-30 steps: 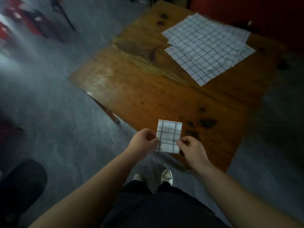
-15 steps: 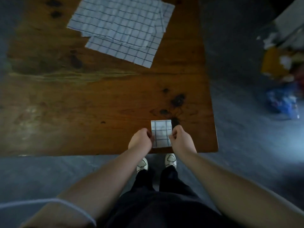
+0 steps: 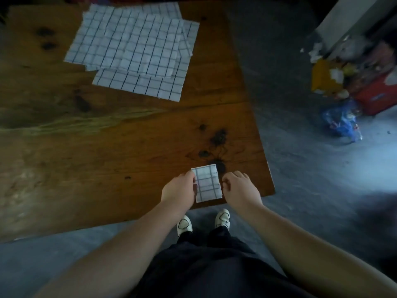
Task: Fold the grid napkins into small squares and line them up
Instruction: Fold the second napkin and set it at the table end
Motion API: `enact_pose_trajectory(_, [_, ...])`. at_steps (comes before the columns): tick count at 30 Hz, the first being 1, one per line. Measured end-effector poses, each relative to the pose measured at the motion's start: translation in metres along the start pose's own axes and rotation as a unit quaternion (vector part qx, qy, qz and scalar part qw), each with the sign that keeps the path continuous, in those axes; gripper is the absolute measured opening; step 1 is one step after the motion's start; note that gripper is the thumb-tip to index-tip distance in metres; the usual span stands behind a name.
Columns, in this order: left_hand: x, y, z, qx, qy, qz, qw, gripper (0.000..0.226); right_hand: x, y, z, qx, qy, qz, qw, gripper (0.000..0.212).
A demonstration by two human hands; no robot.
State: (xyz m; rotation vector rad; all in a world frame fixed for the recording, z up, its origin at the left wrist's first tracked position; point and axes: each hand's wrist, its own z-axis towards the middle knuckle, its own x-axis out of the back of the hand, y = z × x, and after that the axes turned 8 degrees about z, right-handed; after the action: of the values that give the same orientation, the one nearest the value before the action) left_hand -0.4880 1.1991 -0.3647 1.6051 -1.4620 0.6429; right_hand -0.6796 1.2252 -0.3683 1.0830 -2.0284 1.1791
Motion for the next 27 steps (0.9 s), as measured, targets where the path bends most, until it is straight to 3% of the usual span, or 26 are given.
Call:
enact_pose_trajectory(5, [0.039, 0.045, -0.004, -0.129, 0.074, 0.029, 0.989, 0.030, 0.060, 0.020, -0.020, 0.014, 0.083, -0.009, 0.996, 0.037])
enact_pose_trajectory(12, [0.080, 0.174, 0.006, -0.250, 0.130, 0.100, 0.954, 0.050, 0.154, 0.087, -0.037, 0.010, 0.180, 0.036, 0.983, 0.055])
enact_pose_trajectory(19, [0.064, 0.345, 0.047, -0.268, 0.144, 0.136, 0.943, 0.062, 0.246, 0.219, -0.045, -0.009, 0.230, 0.021, 0.973, 0.064])
enact_pose_trajectory(27, [0.043, 0.524, 0.100, -0.278, 0.118, 0.177, 0.937, 0.066, 0.354, 0.366, -0.024, -0.031, 0.194, 0.021, 0.980, 0.068])
